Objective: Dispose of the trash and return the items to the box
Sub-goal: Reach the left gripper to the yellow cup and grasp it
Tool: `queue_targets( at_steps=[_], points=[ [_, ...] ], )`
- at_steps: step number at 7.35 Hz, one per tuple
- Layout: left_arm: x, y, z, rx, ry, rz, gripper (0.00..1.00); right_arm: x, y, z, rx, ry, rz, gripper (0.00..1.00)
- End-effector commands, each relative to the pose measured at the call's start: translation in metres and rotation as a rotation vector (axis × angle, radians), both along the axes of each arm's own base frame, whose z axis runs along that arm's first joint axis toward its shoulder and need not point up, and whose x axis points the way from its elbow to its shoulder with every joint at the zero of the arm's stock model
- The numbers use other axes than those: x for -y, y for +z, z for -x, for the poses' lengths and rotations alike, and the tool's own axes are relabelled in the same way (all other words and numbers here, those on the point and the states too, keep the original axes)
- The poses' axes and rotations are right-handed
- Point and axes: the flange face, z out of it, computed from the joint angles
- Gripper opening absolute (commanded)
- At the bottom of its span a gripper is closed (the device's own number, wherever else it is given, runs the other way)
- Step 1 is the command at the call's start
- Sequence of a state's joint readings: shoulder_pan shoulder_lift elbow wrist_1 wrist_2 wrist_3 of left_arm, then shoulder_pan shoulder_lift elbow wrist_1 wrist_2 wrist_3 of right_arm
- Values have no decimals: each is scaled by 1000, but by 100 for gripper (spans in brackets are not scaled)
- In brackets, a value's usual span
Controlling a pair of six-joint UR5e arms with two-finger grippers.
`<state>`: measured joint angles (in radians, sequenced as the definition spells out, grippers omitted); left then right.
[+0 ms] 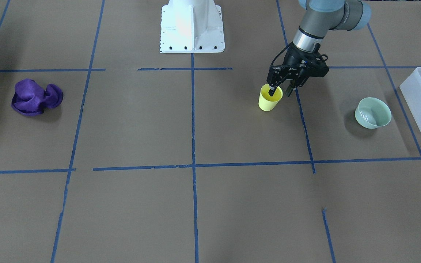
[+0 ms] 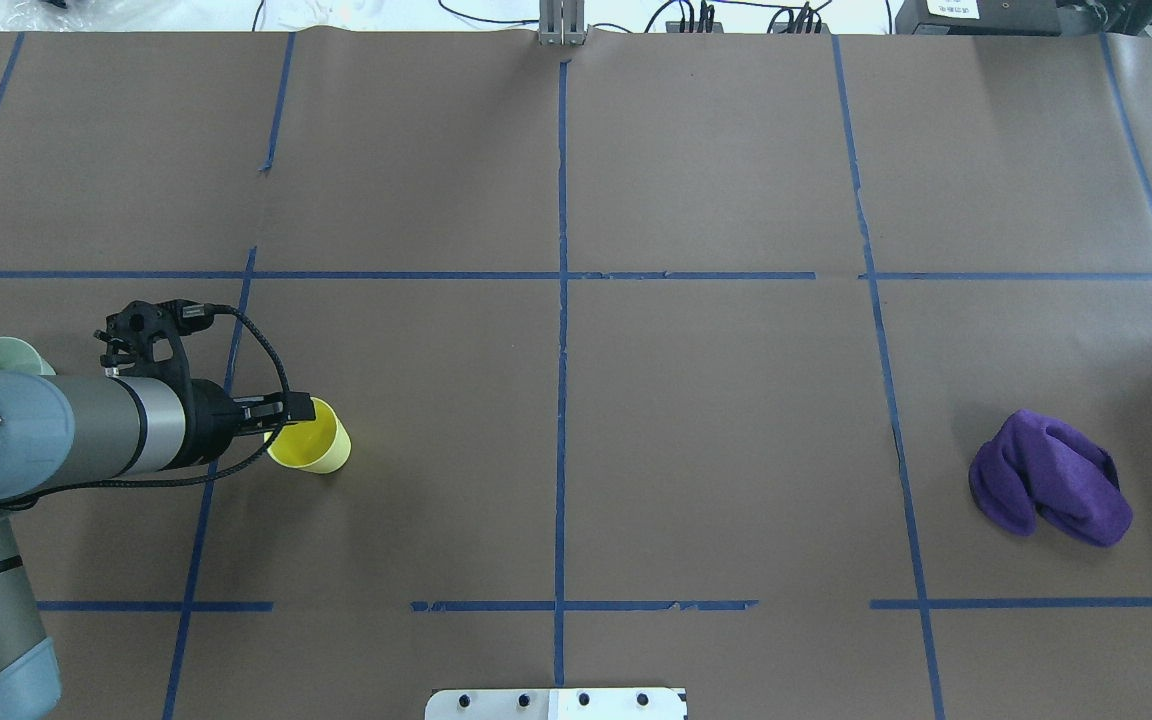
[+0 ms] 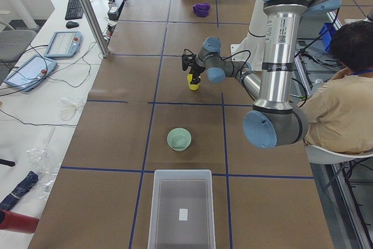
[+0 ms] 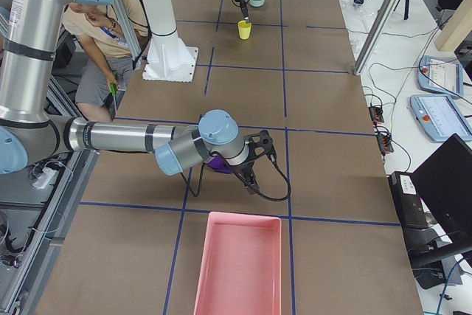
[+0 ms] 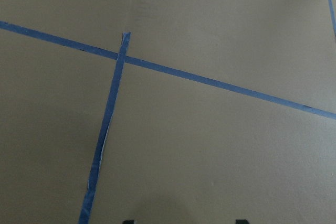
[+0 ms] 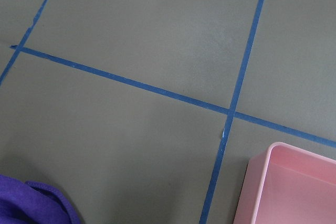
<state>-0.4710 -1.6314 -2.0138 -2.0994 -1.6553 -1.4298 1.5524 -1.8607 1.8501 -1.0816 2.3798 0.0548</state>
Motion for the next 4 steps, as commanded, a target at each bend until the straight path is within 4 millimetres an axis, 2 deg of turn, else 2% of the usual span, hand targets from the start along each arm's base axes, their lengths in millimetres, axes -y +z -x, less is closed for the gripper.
queue_targets(
  at_steps=[1,2,3,4],
  points=[
    [-11,13,-15,31,24,3,62,0,0,0,-1,0,-1,100],
    [-10,19,-17,44,22,7,37,-1,1,0,-2,-2,-2,100],
    [-10,20,-18,47,24,4,0,-1,3,0,-3,-5,-2,100],
    [-8,18,-15,45,21,-3,0,-1,3,0,-3,-5,-2,100]
  ],
)
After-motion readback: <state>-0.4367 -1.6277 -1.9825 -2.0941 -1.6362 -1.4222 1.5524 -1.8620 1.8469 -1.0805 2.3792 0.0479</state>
